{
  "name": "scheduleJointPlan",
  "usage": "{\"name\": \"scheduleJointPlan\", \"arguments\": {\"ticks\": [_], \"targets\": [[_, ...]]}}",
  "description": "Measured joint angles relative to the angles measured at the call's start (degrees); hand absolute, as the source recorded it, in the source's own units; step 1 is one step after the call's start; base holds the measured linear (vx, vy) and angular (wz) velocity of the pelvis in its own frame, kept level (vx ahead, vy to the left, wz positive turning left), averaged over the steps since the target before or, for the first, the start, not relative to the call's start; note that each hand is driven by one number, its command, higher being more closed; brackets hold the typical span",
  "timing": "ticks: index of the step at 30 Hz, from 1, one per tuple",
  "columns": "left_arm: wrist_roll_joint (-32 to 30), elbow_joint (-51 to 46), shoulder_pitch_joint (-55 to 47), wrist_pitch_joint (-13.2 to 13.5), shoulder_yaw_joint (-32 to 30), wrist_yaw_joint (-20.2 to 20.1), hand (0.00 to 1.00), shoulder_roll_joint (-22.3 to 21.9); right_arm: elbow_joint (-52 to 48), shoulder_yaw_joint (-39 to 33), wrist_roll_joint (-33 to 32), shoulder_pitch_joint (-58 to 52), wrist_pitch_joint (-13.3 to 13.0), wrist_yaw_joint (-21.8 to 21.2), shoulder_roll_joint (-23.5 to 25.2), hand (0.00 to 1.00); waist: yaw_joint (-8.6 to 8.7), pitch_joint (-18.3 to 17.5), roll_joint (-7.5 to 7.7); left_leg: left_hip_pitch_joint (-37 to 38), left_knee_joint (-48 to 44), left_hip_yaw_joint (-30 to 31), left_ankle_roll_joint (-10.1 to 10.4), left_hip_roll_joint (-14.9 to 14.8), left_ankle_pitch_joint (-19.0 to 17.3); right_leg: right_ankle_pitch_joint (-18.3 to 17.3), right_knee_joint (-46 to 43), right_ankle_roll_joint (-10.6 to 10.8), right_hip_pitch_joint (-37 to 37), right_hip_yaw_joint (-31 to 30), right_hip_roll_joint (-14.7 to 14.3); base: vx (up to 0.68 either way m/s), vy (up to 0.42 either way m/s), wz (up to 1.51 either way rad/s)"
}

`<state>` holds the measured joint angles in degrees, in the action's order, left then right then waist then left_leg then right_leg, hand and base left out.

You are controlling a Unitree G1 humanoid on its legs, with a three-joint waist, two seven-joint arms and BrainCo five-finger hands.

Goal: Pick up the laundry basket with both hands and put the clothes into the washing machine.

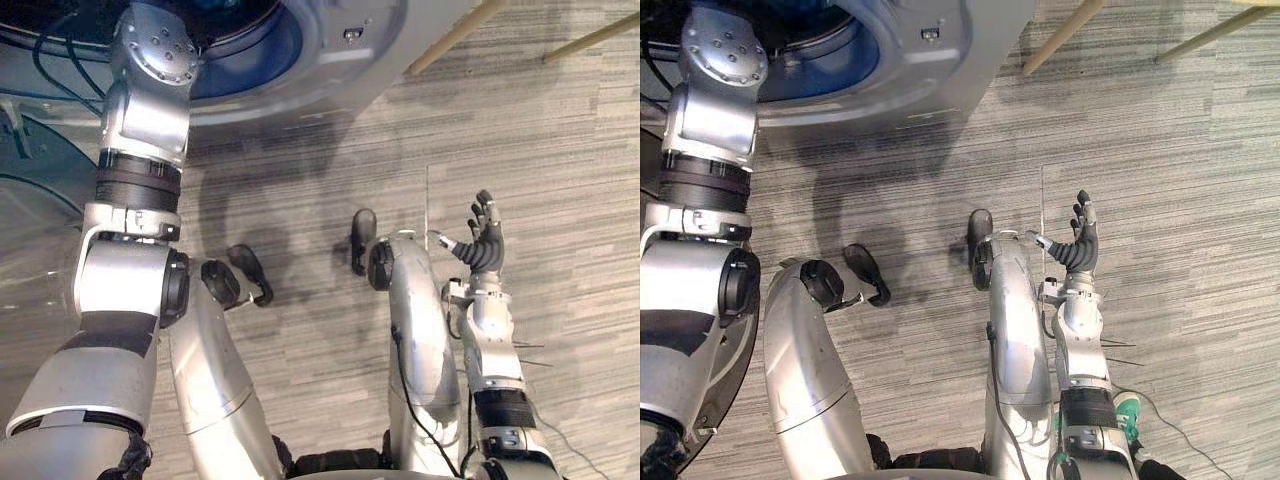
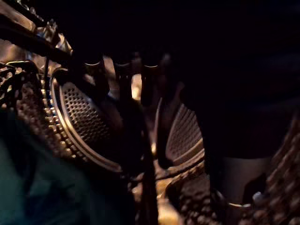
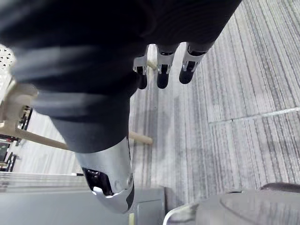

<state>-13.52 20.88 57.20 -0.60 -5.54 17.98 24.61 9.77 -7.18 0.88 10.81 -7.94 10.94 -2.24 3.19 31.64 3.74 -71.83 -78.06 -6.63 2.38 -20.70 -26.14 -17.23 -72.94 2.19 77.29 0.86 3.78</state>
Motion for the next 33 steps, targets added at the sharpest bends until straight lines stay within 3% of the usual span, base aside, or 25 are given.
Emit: {"name": "scheduleJointPlan", "arguments": {"ticks": [4, 5, 6, 9, 12, 16, 22, 25, 27, 33], "targets": [[9.62, -5.28, -19.44, 1.19, -1.82, 1.09, 0.00, -11.65, 0.01, 0.37, 0.95, -2.89, 2.41, 0.03, 1.20, 0.00, -1.95, -0.91, -0.05, 12.42, 11.07, -0.85, 1.50, 1.79, 2.66, 0.06, 8.80, -0.21, -12.59, 1.92, 0.88, 0.07, -0.066, 0.20], [9.89, -5.64, -20.72, 1.21, -1.82, 1.12, 0.00, -12.43, 0.01, 0.37, 0.97, -3.01, 2.50, 0.03, 1.22, 0.00, -2.01, -1.00, -0.03, 13.24, 11.75, -0.96, 1.55, 1.93, 2.90, 0.05, 9.30, -0.27, -13.38, 2.03, 0.98, 0.11, -0.092, 0.24], [11.39, -7.45, -28.35, 1.59, -1.66, 1.17, 0.00, -16.64, 0.00, 0.18, 0.99, -3.78, 2.90, 0.04, 1.18, 0.00, -2.55, -1.14, -0.02, 18.74, 15.89, -1.39, 2.01, 2.45, 3.87, -0.10, 12.48, -0.73, -18.81, 2.72, 1.25, 0.12, -0.084, 0.24], [11.85, -8.56, -43.17, 2.21, -0.64, 0.75, 0.00, -22.78, 1.01, 0.01, 1.01, -7.10, 3.86, 0.01, 1.14, 0.00, -3.11, -7.56, -0.43, 25.11, 22.56, -1.90, 3.02, 3.81, 5.30, 0.16, 17.92, -1.75, -25.40, 4.29, 1.63, 0.15, -0.056, 0.18], [12.17, -8.14, -53.17, 2.81, 0.54, -1.03, 0.00, -25.77, 4.76, -1.55, 0.99, -9.62, 4.22, 0.00, 0.88, 0.00, -4.15, -9.66, -0.65, 36.15, 30.02, -2.95, 3.40, 5.06, 6.35, 0.21, 23.66, -1.81, -36.05, 5.77, 2.39, 0.25, -0.020, 0.15], [15.77, -1.21, -60.78, 3.69, 0.21, -5.01, 0.00, -25.91, 11.39, -1.39, 0.94, -13.85, 5.05, -0.16, 0.79, 0.00, -4.35, -14.39, -1.39, 47.41, 39.52, -4.54, 3.25, 6.77, 8.41, 0.91, 31.55, -0.99, -47.00, 6.79, 3.11, 0.21, 0.018, 0.15], [15.88, 16.70, -63.85, 3.32, -2.55, -8.83, 0.00, -23.37, 25.45, -4.90, -0.50, -16.61, 6.12, -1.18, 0.18, 0.00, -4.12, -21.42, -3.60, 62.18, 59.68, -8.66, 2.93, 9.16, 15.36, 8.68, 51.87, 0.99, -60.90, 6.75, 1.77, 0.15, 0.069, -0.12], [14.94, 22.60, -63.47, 3.28, -4.20, -9.37, 0.00, -21.28, 32.41, -6.86, -0.89, -15.62, 6.46, -1.25, -2.09, 0.00, -4.04, -22.70, -4.72, 68.01, 68.26, -10.41, 2.80, 10.87, 18.88, 13.94, 62.33, 1.62, -66.65, 5.67, 0.78, 0.13, 0.073, -0.25], [13.40, 24.36, -63.46, 3.28, -4.89, -10.09, 0.00, -19.72, 34.90, -8.44, -0.91, -15.09, 6.51, -1.34, -3.09, 0.00, -3.92, -22.95, -5.05, 70.29, 69.96, -11.10, 2.85, 11.18, 19.18, 15.99, 66.78, 1.91, -69.88, 5.05, 0.30, 0.11, 0.076, -0.23], [10.57, 25.96, -62.74, 3.32, -5.88, -10.50, 0.00, -18.16, 37.18, -10.28, -0.94, -13.90, 6.49, -2.39, -5.56, 0.00, -3.58, -23.84, -5.16, 73.90, 71.54, -14.46, 2.84, 12.25, 19.19, 19.32, 72.17, 2.36, -72.89, 0.93, -0.21, 0.03, 0.047, -0.32]]}}
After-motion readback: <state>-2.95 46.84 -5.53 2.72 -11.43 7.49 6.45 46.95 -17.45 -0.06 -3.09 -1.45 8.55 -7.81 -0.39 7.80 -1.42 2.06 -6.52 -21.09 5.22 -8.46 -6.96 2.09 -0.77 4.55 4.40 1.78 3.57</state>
